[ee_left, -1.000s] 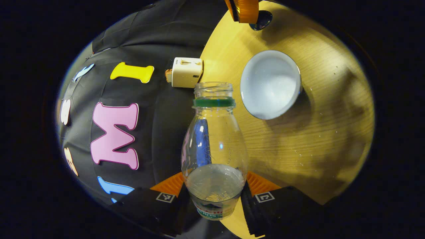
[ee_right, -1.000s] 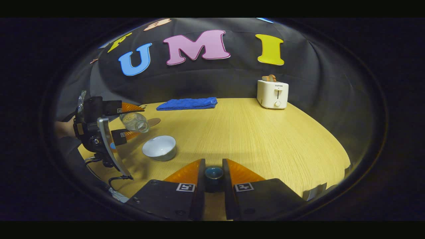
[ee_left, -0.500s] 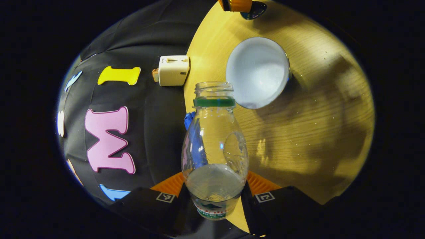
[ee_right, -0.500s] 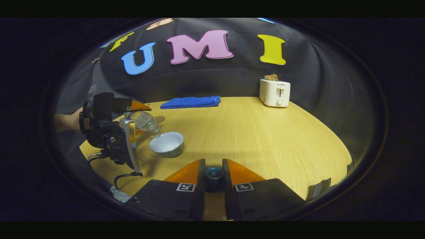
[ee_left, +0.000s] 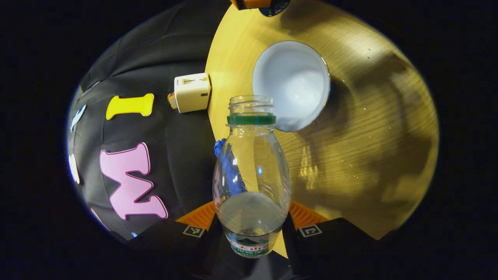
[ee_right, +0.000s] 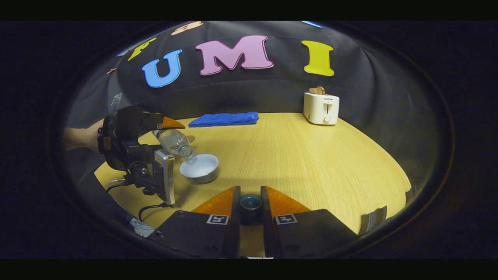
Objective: Open the teacup lid with one hand, grasp the water bottle and pour water into the teacup with the other hand; after pouring, place the water bottle on the coaster and then close the teacup lid.
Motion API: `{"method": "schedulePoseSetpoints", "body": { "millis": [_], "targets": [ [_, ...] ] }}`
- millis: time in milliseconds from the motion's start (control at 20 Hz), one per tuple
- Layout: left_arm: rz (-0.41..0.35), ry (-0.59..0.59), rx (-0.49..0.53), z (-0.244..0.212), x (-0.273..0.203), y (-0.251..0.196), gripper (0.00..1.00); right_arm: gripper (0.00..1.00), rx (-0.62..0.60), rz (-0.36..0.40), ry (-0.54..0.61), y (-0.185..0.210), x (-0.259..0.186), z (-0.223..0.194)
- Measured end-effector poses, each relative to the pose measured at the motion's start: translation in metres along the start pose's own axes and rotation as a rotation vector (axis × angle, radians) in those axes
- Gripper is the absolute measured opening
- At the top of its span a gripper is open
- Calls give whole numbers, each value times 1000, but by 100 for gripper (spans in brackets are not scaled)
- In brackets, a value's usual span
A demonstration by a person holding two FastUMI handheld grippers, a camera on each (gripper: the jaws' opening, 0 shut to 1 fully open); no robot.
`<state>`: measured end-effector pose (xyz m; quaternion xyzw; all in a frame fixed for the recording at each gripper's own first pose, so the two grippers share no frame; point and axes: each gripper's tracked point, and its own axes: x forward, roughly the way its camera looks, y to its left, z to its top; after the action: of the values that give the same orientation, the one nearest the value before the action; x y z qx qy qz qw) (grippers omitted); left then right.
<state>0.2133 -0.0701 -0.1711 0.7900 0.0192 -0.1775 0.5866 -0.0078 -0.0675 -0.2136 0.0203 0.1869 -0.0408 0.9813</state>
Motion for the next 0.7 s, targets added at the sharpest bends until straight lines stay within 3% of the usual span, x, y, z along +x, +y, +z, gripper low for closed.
{"method": "schedulePoseSetpoints", "body": {
  "millis": [200,700],
  "targets": [
    [-20,5,51,-1,3,0,72,28,-9,-3,9,-2,-9,0],
    [14,-12,193,2,4,19,73,28,-13,6,3,-3,-11,5]
  ]
}}
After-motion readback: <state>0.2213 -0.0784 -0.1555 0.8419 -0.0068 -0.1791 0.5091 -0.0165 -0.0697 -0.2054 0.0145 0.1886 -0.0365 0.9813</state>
